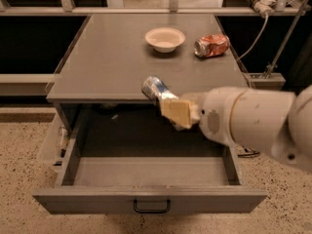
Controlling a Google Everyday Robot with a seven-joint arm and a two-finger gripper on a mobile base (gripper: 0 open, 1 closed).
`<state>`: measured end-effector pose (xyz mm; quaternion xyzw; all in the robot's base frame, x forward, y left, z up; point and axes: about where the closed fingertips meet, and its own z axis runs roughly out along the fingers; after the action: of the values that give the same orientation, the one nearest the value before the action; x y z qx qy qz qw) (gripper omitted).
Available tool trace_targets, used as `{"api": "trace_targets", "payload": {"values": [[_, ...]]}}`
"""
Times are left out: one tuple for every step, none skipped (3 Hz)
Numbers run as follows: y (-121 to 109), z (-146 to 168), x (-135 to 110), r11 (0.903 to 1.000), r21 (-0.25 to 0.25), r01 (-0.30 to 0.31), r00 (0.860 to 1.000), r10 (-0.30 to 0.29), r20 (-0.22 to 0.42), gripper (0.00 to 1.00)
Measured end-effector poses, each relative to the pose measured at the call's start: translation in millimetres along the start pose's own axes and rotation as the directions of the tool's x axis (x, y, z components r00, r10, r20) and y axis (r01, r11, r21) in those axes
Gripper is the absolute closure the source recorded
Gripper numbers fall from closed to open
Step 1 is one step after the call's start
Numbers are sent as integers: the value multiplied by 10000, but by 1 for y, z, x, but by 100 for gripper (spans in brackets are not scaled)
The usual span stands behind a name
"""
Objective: Place redbull can into top drawer
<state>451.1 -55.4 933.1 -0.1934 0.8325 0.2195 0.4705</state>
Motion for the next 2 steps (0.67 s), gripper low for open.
{"api": "trace_targets", "payload": {"values": [[-30,-3,92,9830,1075,-1490,9853,1567,-676,100],[-54,-3,180,9501,1769,-2571,9448,2856,-1606,100]]}}
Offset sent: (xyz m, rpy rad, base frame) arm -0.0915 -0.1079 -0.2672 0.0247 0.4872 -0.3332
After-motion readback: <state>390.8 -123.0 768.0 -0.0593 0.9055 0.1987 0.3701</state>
